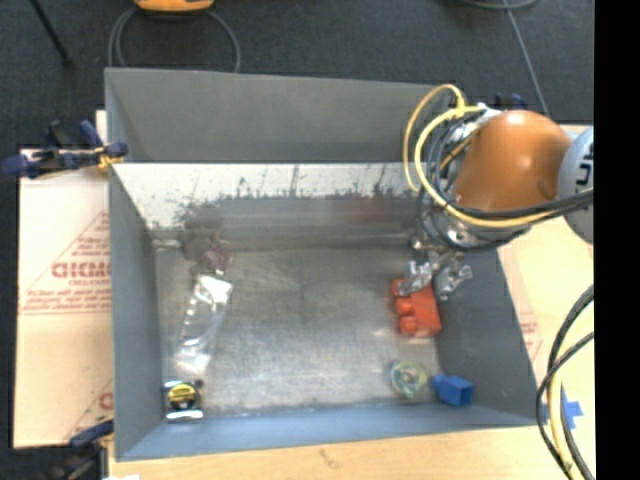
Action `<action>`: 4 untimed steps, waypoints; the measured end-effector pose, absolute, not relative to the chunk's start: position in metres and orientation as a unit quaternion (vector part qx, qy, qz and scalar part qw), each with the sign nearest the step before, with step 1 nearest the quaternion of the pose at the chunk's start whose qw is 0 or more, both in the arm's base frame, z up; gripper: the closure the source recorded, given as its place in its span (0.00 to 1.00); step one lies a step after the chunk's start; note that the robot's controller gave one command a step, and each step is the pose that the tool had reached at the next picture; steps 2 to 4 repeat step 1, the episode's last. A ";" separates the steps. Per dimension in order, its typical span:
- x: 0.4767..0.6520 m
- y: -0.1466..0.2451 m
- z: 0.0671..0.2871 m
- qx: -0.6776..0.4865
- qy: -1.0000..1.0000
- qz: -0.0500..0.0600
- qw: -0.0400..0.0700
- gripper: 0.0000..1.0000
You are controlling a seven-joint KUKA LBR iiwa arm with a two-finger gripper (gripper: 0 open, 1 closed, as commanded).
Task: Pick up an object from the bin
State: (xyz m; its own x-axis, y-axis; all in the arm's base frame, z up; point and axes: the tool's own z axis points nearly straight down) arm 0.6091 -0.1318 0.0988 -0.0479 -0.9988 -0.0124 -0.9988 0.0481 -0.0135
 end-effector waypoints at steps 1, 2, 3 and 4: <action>0.628 -0.126 0.092 -0.805 0.594 0.008 0.010 1.00; 0.628 -0.126 0.092 -0.805 0.594 0.008 0.010 1.00; 0.628 -0.126 0.092 -0.805 0.594 0.008 0.010 1.00; 0.628 -0.126 0.092 -0.805 0.594 0.008 0.010 1.00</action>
Offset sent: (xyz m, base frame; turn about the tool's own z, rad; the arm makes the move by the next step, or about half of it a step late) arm 0.0131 -0.0077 -0.0188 -0.3584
